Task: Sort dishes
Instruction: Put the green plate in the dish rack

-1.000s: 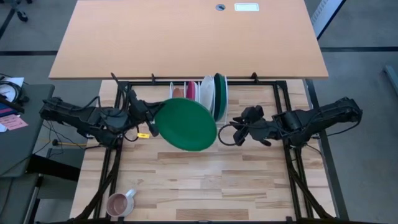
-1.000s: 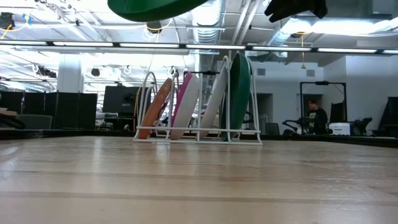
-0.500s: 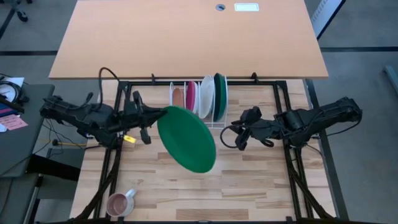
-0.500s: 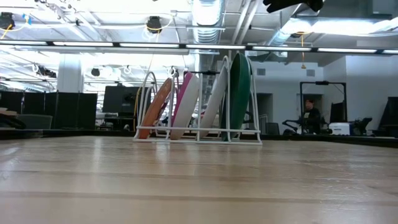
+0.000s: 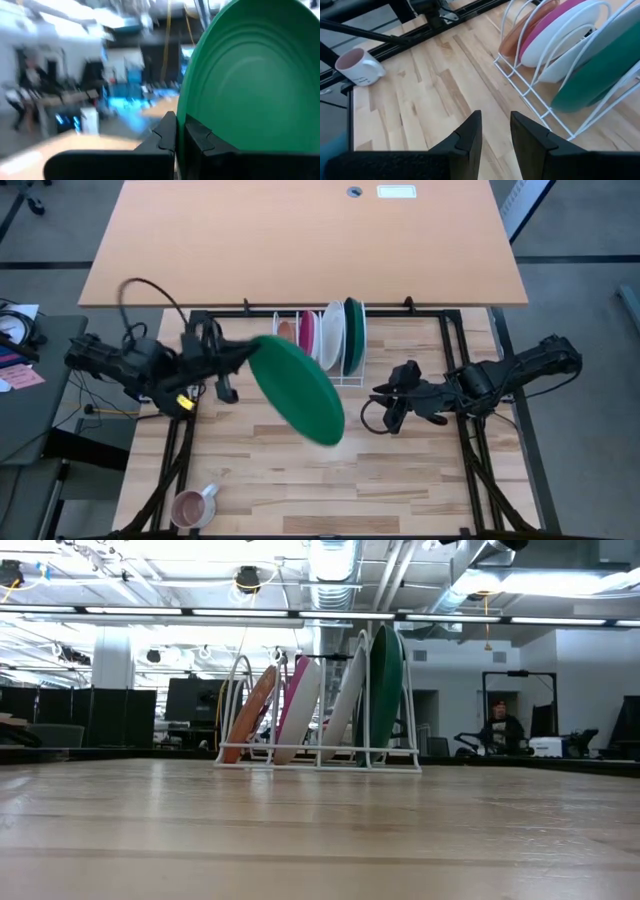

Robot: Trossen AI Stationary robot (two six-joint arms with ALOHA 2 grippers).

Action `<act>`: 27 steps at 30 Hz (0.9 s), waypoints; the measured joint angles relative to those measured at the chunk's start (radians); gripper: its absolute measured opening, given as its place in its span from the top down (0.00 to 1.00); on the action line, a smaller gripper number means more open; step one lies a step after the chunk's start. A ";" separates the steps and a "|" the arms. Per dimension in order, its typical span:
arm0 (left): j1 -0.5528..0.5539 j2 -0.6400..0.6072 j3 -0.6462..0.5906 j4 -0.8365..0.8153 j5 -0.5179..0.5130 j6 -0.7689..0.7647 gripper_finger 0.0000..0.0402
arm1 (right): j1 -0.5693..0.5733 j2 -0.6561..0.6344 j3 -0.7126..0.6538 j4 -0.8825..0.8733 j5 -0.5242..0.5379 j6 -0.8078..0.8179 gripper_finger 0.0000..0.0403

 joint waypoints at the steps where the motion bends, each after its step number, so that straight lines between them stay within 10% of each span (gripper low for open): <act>1: 0.001 0.000 0.000 0.051 0.000 0.046 1.00 | 0.000 0.000 0.000 0.000 0.000 -0.001 0.73; 13: 0.001 0.033 0.001 0.510 0.091 0.420 1.00 | -0.018 0.000 0.000 0.000 0.003 -0.004 0.73; 27: 0.010 0.007 0.111 0.018 1.337 0.365 1.00 | -0.023 0.002 0.000 0.000 0.013 -0.005 0.73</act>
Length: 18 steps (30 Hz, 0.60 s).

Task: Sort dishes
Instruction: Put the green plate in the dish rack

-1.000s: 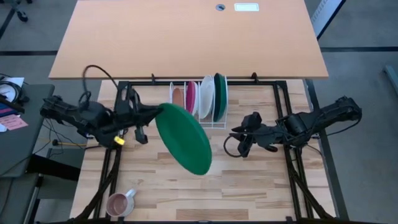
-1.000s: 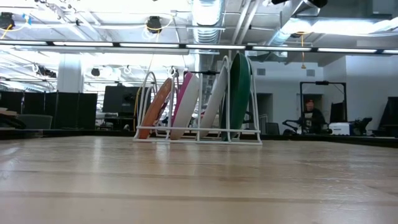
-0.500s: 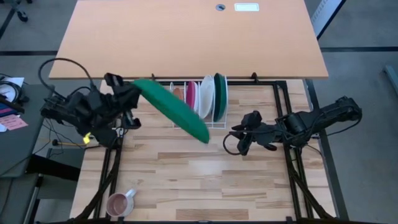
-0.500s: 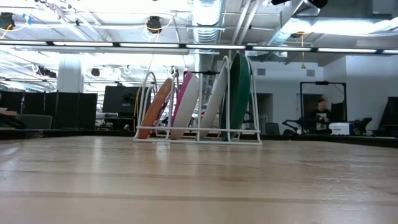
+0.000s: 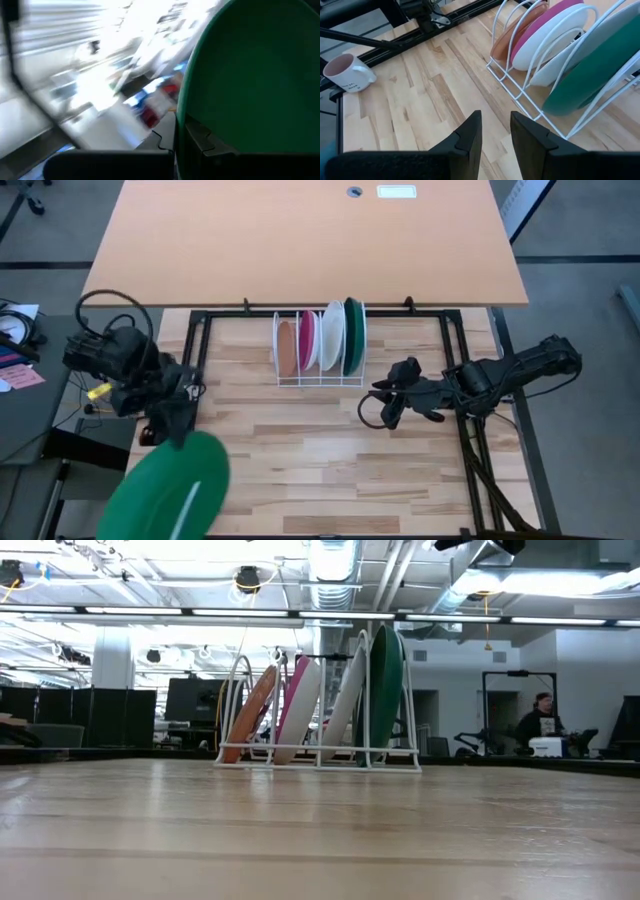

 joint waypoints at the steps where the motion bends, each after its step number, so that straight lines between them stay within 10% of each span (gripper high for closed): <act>1: 0.000 0.001 0.009 -0.024 0.047 0.011 1.00 | 0.001 0.000 0.000 0.000 0.000 0.000 0.73; 18: 0.263 0.038 0.288 -0.240 0.231 0.462 1.00 | 0.000 0.000 0.000 0.000 0.000 -0.011 0.73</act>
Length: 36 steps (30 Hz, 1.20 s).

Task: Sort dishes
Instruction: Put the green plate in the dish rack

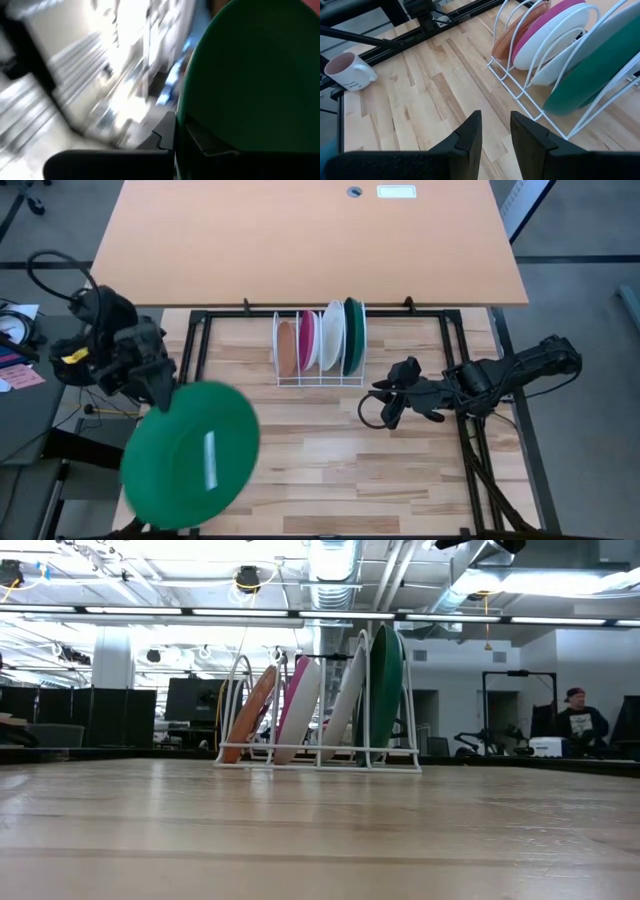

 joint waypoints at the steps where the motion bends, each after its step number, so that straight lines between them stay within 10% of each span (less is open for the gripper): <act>1: 0.008 0.000 0.004 -0.003 0.061 -0.016 1.00 | 0.000 0.000 0.000 0.000 0.000 -0.009 0.73; 7: 0.015 -0.004 0.009 -0.067 0.443 0.145 1.00 | 0.000 0.000 0.000 -0.017 0.000 -0.015 0.73; 15: 0.016 0.042 0.007 -0.112 0.411 0.434 1.00 | 0.010 0.000 0.000 -0.017 -0.001 -0.001 0.73; 36: 0.016 0.090 0.007 -0.179 0.288 0.535 1.00 | 0.010 0.000 0.000 -0.033 -0.003 -0.014 0.73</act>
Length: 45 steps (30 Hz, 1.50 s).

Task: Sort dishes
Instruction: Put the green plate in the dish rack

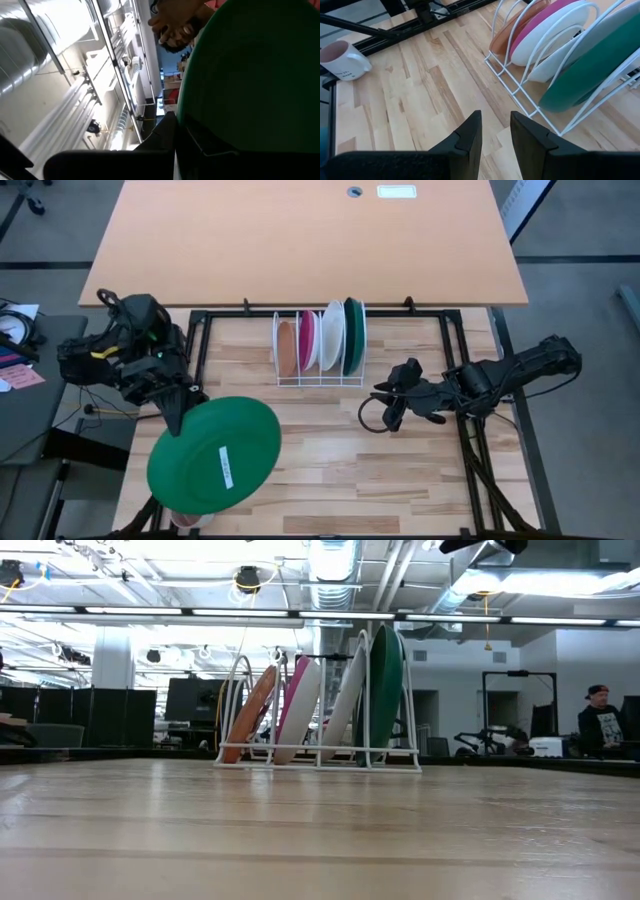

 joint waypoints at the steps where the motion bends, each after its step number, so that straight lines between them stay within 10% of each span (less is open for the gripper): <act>1: 0.000 -0.002 0.000 0.000 0.000 0.000 1.00 | 0.000 0.000 0.000 0.000 0.000 0.000 0.73; 19: 0.000 -0.012 0.000 0.000 -0.065 -0.012 1.00 | -0.022 0.000 0.000 -0.002 0.000 0.003 0.73; 33: -0.001 -0.011 0.000 0.252 -0.620 -0.623 1.00 | -0.022 0.000 0.000 -0.002 -0.003 0.007 0.73; 45: 0.000 -0.011 0.000 0.156 -1.269 -1.146 1.00 | -0.035 0.000 0.000 -0.002 -0.003 0.007 0.73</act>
